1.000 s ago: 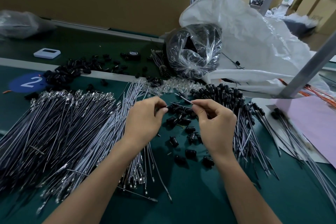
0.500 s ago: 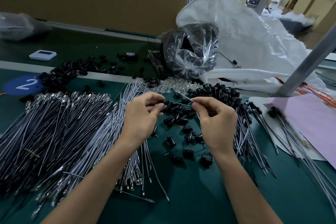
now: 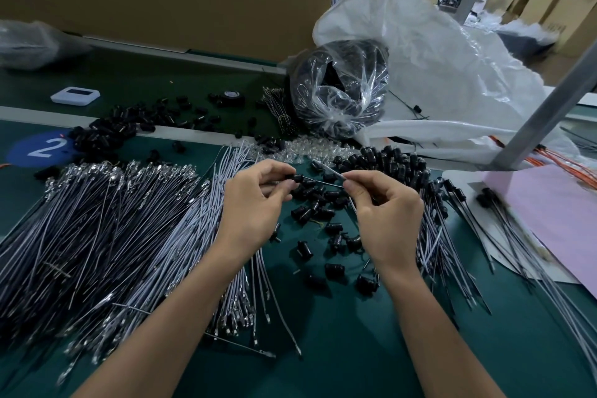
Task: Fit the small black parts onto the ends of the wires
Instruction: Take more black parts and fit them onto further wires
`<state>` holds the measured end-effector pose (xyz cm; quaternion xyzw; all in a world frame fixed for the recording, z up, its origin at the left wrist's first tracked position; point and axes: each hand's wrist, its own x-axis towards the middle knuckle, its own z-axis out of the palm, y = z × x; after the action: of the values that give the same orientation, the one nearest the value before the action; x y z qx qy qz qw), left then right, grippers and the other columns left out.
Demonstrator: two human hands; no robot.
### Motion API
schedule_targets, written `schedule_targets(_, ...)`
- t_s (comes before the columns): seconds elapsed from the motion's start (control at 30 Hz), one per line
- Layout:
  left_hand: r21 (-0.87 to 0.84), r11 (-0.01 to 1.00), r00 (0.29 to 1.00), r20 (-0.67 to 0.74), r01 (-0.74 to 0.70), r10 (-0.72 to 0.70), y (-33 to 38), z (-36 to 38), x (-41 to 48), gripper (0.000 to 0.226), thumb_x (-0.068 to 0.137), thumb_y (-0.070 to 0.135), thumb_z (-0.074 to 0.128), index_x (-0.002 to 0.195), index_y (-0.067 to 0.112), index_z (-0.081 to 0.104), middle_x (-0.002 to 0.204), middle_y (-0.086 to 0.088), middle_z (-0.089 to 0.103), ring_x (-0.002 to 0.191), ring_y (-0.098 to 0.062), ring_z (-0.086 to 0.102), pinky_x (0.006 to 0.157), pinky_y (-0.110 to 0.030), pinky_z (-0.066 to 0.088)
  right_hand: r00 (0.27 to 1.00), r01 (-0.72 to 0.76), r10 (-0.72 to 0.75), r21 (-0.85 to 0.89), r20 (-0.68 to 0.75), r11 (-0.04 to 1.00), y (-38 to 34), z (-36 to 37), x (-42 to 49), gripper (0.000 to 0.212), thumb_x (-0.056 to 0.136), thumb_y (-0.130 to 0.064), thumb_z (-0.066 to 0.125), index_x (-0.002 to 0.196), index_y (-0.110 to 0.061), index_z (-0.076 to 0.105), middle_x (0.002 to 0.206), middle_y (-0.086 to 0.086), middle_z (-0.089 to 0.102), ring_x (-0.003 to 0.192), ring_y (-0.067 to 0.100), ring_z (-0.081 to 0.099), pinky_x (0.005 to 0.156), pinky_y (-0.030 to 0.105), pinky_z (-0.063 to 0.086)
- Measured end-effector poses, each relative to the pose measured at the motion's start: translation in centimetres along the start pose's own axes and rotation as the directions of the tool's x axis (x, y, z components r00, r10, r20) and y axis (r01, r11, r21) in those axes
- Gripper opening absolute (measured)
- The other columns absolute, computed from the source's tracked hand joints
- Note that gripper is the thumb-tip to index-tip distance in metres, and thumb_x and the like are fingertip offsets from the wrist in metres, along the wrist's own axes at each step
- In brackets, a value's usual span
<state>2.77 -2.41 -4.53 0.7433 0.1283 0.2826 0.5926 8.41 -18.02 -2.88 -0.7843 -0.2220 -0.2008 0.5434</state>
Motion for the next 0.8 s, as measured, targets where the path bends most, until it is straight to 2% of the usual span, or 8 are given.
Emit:
schedule_targets(0.2,0.050,0.999,0.999,-0.032,-0.015,0.016,0.17,-0.31,0.12,0.021,0.088,0.000,0.069,0.099,0.017,0.071,0.096,0.003,0.074,0.087,-0.008,0.072,0.084,-0.030,0.059,1.000,0.005,-0.005,-0.023,0.008,1.000,-0.10,0.03,-0.06,0.012,0.084,-0.006,0.074,0.091,-0.014,0.078,0.081,-0.007,0.073,0.075,0.002,0.067,0.070,0.012,0.051)
schedule_targets(0.37,0.053,0.998,0.999,0.028,-0.030,0.028,0.46,-0.04,-0.18,0.024,0.087,-0.004,0.068,0.096,0.018,0.072,0.094,0.005,0.074,0.086,-0.004,0.072,0.086,-0.027,0.058,1.000,0.015,-0.015,-0.032,-0.005,0.999,-0.03,0.09,-0.02,0.011,0.084,-0.006,0.074,0.091,-0.014,0.078,0.080,-0.009,0.072,0.075,0.001,0.067,0.070,0.011,0.050)
schedule_targets(0.63,0.025,0.999,0.999,0.030,-0.034,0.033,0.61,-0.07,-0.26,0.021,0.086,-0.005,0.069,0.099,0.011,0.072,0.093,0.003,0.074,0.084,-0.004,0.072,0.083,-0.023,0.058,1.000,0.005,-0.006,-0.031,-0.022,0.999,0.26,0.13,0.07,0.012,0.084,-0.006,0.073,0.091,-0.015,0.078,0.078,-0.012,0.071,0.074,0.000,0.067,0.069,0.011,0.050)
schedule_targets(0.8,0.013,0.999,0.997,0.071,-0.045,0.044,0.70,0.12,-0.41,0.022,0.085,-0.003,0.071,0.095,0.017,0.074,0.092,0.003,0.075,0.084,-0.004,0.072,0.082,-0.020,0.057,1.000,0.006,-0.006,-0.030,-0.003,1.000,0.37,0.33,-0.13,0.011,0.085,-0.007,0.073,0.091,-0.015,0.078,0.080,-0.009,0.073,0.075,0.001,0.067,0.069,0.012,0.050)
